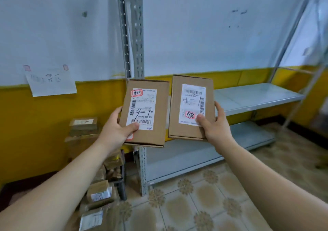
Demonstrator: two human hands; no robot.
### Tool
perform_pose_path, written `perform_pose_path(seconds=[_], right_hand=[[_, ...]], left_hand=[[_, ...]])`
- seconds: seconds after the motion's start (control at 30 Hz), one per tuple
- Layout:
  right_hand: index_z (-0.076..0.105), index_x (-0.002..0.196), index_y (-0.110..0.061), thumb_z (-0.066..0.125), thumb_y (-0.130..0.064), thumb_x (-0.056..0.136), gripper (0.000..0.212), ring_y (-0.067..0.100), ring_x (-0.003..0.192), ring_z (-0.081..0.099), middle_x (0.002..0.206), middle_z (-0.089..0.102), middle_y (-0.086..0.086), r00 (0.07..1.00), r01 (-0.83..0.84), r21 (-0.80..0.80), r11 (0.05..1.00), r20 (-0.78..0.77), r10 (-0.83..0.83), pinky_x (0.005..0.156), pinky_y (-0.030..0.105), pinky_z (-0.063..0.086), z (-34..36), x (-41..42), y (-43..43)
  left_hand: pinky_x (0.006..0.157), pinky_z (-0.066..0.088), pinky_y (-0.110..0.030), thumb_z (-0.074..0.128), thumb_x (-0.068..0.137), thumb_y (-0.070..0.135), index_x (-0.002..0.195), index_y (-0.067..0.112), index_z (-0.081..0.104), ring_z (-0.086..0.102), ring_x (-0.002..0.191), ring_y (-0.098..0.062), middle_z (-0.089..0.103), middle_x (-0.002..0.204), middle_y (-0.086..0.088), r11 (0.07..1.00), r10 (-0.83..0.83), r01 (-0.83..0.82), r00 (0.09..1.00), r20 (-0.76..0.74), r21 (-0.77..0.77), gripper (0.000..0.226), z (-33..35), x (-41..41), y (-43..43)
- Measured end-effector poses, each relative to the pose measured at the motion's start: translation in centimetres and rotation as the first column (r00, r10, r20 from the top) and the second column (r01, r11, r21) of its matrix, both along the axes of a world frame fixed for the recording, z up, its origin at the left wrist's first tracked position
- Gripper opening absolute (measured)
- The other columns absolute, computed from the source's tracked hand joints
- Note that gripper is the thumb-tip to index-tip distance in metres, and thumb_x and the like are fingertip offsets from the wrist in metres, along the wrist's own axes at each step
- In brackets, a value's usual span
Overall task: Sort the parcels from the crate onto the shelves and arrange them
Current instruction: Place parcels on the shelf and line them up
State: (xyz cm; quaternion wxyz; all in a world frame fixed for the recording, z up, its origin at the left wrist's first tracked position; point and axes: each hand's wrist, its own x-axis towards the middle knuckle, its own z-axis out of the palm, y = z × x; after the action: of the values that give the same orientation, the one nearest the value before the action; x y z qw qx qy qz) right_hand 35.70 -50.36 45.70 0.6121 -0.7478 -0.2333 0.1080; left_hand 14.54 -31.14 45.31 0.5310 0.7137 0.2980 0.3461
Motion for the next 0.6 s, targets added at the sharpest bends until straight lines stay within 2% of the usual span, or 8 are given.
perform_pose_path(seconds=[0.1,0.2,0.3,0.37,0.43,0.53,0.6], right_hand=[[0.028,0.153,-0.029,0.072,-0.03,0.09,0.077,0.014,0.106,0.059,0.118,0.058,-0.011,0.994,0.084,-0.02,0.996,0.07,-0.082,0.094,0.036,0.05,0.4,3.8,-6.8],[0.027,0.153,-0.028,0.072,-0.03,0.09,0.077,0.015,0.115,0.056,0.133,0.056,-0.007,0.983,0.167,-0.023,0.986,0.078,-0.165,0.104,0.039,0.045,0.1,7.2,-12.1],[0.025,0.153,-0.032,0.072,-0.031,0.089,0.08,0.018,0.118,0.057,0.136,0.057,-0.007,0.97,0.236,-0.016,0.972,0.058,-0.235,0.107,0.047,0.045,-0.1,9.9,-15.8],[0.021,0.155,-0.034,0.071,-0.03,0.091,0.081,0.016,0.117,0.056,0.131,0.055,-0.011,0.963,0.265,-0.025,0.964,0.064,-0.263,0.107,0.044,0.044,-0.2,11.8,-17.3],[0.017,0.156,-0.035,0.069,-0.03,0.092,0.083,0.013,0.114,0.052,0.125,0.05,-0.015,0.956,0.288,-0.032,0.957,0.07,-0.285,0.105,0.039,0.042,-0.4,13.7,-18.1],[0.016,0.156,-0.038,0.068,-0.03,0.093,0.082,0.012,0.11,0.053,0.123,0.049,-0.017,0.948,0.313,-0.04,0.949,0.072,-0.31,0.099,0.036,0.043,-1.0,17.1,-17.9],[0.017,0.155,-0.041,0.067,-0.03,0.093,0.081,0.009,0.099,0.057,0.121,0.05,-0.017,0.947,0.317,-0.044,0.947,0.059,-0.314,0.087,0.031,0.048,-1.2,19.8,-16.8]], left_hand=[[0.071,0.051,-0.019,0.076,0.081,0.012,0.144,0.02,0.035,0.064,0.1,-0.014,0.062,0.11,0.005,0.999,-0.052,0.052,0.999,0.012,0.008,0.075,-0.2,5.6,-4.9],[0.069,0.052,-0.016,0.076,0.082,0.013,0.146,0.02,0.035,0.064,0.095,-0.009,0.062,0.121,-0.002,0.993,-0.121,0.121,0.993,0.006,0.019,0.076,-0.4,10.7,-8.7],[0.085,0.054,-0.035,0.079,0.08,0.018,0.147,0.023,0.033,0.065,0.102,-0.019,0.061,0.124,-0.004,0.987,-0.162,0.162,0.987,-0.016,0.005,0.082,-0.7,14.9,-11.3],[0.091,0.054,-0.045,0.083,0.075,0.024,0.146,0.027,0.033,0.065,0.104,-0.023,0.061,0.124,-0.004,0.983,-0.185,0.185,0.982,-0.032,-0.005,0.087,-0.8,17.4,-12.1],[0.093,0.053,-0.05,0.082,0.076,0.021,0.146,0.027,0.034,0.065,0.104,-0.024,0.061,0.124,-0.005,0.98,-0.199,0.199,0.979,-0.043,-0.001,0.084,-0.9,20.1,-12.3],[0.092,0.053,-0.047,0.079,0.079,0.015,0.144,0.027,0.037,0.065,0.102,-0.024,0.062,0.119,-0.004,0.975,-0.223,0.223,0.974,-0.037,0.002,0.078,-1.1,24.1,-12.0],[0.089,0.054,-0.042,0.077,0.081,0.012,0.142,0.027,0.04,0.065,0.1,-0.022,0.063,0.116,-0.002,0.97,-0.242,0.242,0.97,-0.033,-0.007,0.073,-1.4,26.9,-11.2]])
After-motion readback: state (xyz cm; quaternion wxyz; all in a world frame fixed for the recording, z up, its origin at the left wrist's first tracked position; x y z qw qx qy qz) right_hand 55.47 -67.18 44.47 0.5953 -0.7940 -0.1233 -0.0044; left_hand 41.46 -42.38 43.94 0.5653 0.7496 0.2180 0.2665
